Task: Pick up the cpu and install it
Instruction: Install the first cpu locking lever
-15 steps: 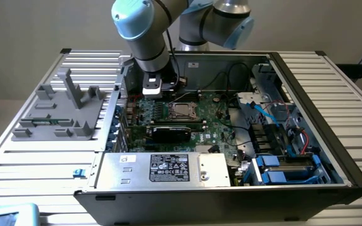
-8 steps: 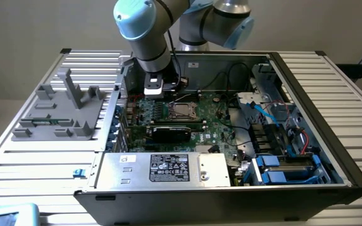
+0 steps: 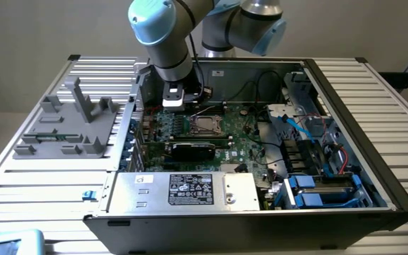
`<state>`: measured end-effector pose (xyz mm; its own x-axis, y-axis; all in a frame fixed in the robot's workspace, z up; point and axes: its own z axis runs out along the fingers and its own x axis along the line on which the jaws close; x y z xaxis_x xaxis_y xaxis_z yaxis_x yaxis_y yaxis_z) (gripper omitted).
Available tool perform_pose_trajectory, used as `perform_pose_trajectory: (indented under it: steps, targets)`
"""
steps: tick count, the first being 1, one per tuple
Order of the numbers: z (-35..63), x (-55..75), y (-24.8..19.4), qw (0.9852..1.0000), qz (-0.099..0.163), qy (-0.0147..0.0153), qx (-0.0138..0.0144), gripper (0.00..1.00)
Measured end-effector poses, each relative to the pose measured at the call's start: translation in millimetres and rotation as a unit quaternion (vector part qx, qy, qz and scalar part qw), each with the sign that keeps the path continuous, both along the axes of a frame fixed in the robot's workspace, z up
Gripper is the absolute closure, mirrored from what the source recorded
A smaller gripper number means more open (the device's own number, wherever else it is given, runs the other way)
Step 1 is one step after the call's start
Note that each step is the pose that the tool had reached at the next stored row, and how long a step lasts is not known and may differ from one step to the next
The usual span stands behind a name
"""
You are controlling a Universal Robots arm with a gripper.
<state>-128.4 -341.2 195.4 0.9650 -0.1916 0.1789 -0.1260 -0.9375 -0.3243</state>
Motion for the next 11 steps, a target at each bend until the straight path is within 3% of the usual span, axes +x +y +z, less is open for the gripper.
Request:
perform_pose_trajectory:
  steps: [11]
  targets:
    - [0.2, -1.3, -1.0, 1.0, -0.003, 0.0002, 0.0002, 0.89]
